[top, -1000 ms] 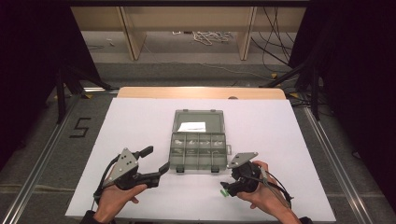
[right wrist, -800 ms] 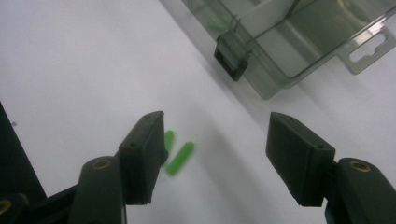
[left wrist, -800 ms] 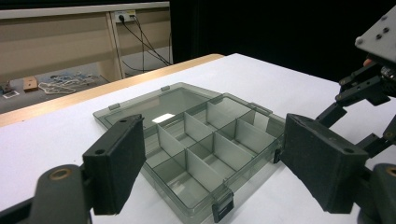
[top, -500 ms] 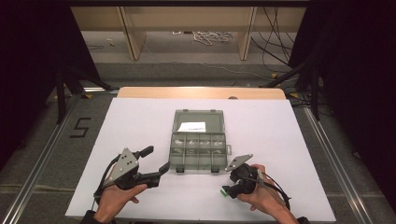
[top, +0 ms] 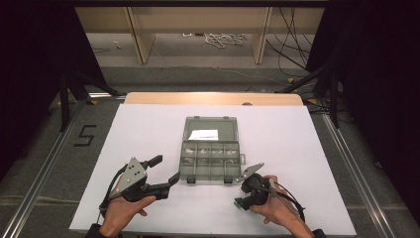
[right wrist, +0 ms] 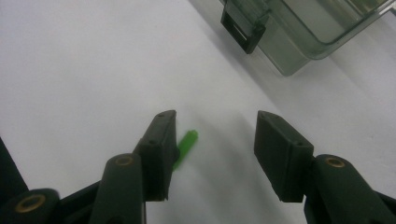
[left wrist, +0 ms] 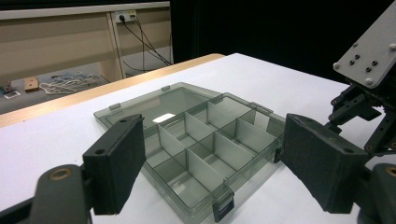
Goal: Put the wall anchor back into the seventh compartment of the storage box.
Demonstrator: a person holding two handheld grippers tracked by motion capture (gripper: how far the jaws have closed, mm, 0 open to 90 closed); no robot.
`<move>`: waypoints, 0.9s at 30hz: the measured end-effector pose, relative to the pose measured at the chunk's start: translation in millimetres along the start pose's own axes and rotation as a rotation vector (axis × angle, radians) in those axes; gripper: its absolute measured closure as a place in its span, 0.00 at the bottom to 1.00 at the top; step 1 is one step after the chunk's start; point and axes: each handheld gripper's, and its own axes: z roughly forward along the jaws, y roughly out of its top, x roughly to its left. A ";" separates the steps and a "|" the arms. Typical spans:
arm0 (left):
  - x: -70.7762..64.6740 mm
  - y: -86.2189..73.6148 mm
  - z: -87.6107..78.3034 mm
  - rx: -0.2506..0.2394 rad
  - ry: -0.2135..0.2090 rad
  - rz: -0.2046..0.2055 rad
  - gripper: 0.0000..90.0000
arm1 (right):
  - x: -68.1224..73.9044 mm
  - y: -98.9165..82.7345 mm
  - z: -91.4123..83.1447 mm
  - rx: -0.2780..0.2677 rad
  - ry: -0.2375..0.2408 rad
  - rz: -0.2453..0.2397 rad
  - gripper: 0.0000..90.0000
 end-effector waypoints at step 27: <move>0.1 -0.4 0.5 0.008 0.001 -0.014 0.26 | 4.2 1.6 2.6 0.082 0.032 -0.090 0.94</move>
